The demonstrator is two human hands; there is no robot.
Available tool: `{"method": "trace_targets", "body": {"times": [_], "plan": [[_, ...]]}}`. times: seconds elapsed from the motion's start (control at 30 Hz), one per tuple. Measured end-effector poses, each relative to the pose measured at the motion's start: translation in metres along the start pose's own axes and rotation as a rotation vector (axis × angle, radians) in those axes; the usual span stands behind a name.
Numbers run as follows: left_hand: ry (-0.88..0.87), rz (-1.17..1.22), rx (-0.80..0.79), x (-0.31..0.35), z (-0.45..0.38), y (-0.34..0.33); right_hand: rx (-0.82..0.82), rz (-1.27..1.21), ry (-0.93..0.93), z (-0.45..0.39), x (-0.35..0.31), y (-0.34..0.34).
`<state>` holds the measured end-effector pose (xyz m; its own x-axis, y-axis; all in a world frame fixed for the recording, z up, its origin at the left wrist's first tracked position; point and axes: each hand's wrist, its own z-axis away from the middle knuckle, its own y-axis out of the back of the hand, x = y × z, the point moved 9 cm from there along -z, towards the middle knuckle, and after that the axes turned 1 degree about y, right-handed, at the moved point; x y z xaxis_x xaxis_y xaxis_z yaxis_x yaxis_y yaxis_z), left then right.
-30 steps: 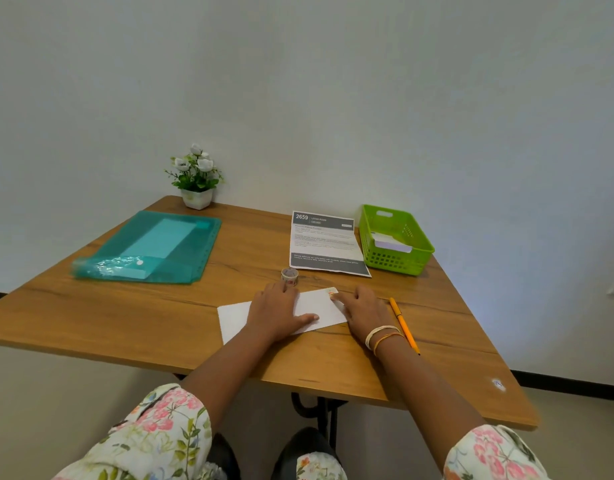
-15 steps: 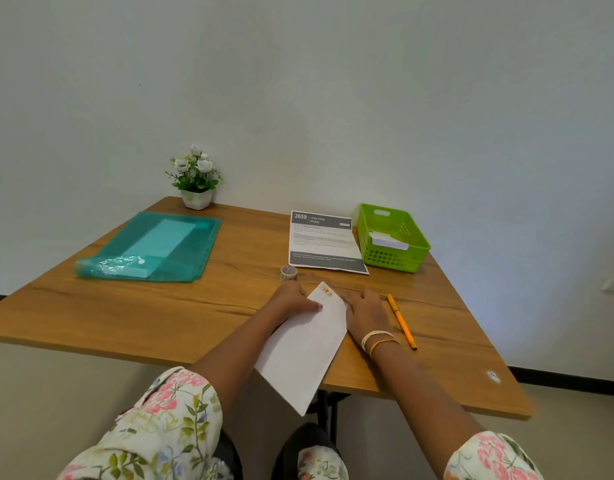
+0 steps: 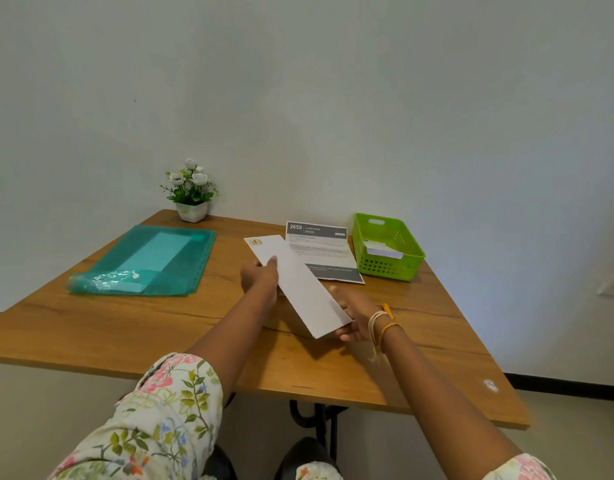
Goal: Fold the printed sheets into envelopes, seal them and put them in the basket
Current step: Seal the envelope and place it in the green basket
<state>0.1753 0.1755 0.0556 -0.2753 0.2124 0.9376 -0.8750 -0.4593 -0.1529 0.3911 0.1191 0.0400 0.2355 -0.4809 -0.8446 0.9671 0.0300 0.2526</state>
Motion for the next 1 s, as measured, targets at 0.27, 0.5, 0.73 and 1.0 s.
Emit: {"method": "trace_targets", "body": {"times": [0.27,0.5,0.73,1.0], "plan": [[0.026,-0.192,-0.281,-0.008,0.012,-0.030,-0.031,-0.307,0.145,-0.006,-0.014,-0.001],[0.204,-0.328,-0.690,-0.021,0.050,-0.081,0.227,-0.493,0.288,-0.015,-0.039,0.035],[0.079,-0.209,-0.584,0.013,0.045,-0.148,0.390,-0.681,0.339,-0.033,-0.068,0.089],[0.046,-0.235,-0.588,0.023,0.028,-0.227,0.489,-0.662,0.228,-0.072,-0.088,0.164]]}}
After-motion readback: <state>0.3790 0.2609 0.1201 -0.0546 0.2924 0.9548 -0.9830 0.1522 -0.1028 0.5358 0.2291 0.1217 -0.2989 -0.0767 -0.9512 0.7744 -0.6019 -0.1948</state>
